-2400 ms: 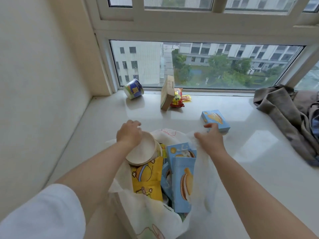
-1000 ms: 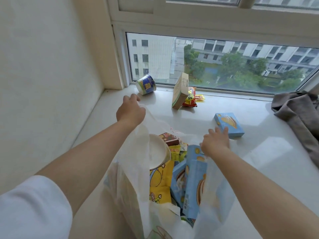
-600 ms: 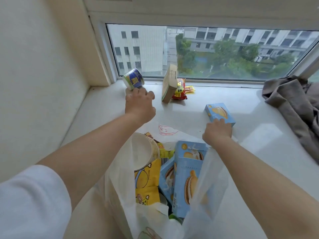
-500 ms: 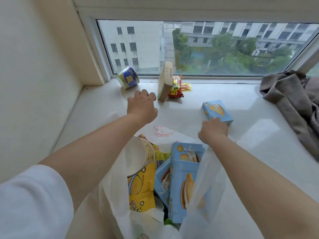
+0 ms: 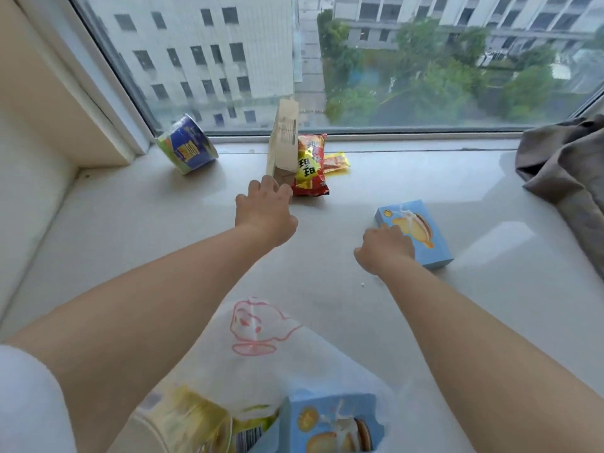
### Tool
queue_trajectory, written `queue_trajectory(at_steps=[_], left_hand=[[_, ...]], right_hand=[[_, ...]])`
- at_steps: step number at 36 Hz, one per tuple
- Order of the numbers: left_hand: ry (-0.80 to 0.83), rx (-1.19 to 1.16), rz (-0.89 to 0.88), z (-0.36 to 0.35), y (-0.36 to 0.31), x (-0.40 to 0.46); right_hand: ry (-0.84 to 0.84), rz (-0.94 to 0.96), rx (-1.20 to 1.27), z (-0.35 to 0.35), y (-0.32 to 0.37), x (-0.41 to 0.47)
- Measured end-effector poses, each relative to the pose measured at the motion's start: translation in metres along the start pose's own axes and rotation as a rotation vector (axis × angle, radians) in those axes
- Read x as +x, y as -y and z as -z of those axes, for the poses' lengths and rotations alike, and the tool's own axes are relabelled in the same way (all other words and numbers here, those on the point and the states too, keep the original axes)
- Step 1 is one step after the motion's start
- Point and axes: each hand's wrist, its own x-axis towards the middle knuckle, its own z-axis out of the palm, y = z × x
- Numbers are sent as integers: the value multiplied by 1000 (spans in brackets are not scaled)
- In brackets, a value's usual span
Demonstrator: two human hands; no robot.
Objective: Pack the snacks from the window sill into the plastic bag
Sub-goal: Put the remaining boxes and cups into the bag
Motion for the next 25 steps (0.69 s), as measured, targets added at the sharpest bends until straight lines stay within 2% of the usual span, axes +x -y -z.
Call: queue_trajectory(at_steps=[10, 14, 20, 25], left_hand=[[-69, -75, 90, -25, -18, 149], [-23, -120, 144, -34, -21, 196], [-62, -179, 246, -59, -16, 226], [-39, -171, 278, -60, -8, 231]], right_hand=[[-44, 45, 269, -6, 27, 139], [-61, 37, 375, -6, 38, 186], [-194, 21, 508, -14, 61, 249], [-233, 22, 442, -12, 81, 287]])
